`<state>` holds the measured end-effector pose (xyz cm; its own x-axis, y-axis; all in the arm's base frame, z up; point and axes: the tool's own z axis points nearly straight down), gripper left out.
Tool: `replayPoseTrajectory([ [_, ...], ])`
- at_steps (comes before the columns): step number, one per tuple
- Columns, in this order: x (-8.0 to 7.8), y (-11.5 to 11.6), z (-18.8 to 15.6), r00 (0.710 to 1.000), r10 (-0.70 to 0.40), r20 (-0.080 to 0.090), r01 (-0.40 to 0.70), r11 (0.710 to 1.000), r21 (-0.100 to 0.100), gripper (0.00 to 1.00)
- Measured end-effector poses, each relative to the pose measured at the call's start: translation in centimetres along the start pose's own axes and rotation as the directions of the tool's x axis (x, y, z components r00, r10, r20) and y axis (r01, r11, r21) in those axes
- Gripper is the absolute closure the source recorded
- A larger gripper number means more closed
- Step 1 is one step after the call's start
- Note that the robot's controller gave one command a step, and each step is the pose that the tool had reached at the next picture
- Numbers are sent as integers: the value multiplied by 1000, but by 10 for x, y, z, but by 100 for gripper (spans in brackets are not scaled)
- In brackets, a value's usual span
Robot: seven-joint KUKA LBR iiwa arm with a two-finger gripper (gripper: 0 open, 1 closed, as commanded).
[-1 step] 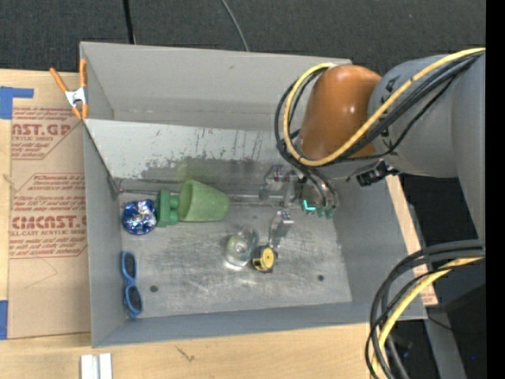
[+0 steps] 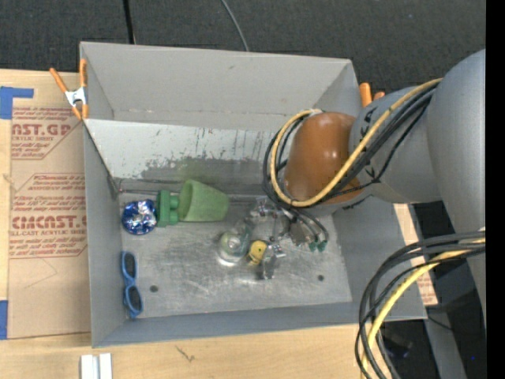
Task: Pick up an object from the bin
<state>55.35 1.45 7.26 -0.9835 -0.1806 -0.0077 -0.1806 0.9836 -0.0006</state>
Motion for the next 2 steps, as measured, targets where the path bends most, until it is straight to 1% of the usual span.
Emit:
replayPoseTrajectory([
  [1,-1,0,-2,1000,0,0,0,1000,0,100],
  [2,4,0,-154,991,-137,2,137,991,1,100],
])
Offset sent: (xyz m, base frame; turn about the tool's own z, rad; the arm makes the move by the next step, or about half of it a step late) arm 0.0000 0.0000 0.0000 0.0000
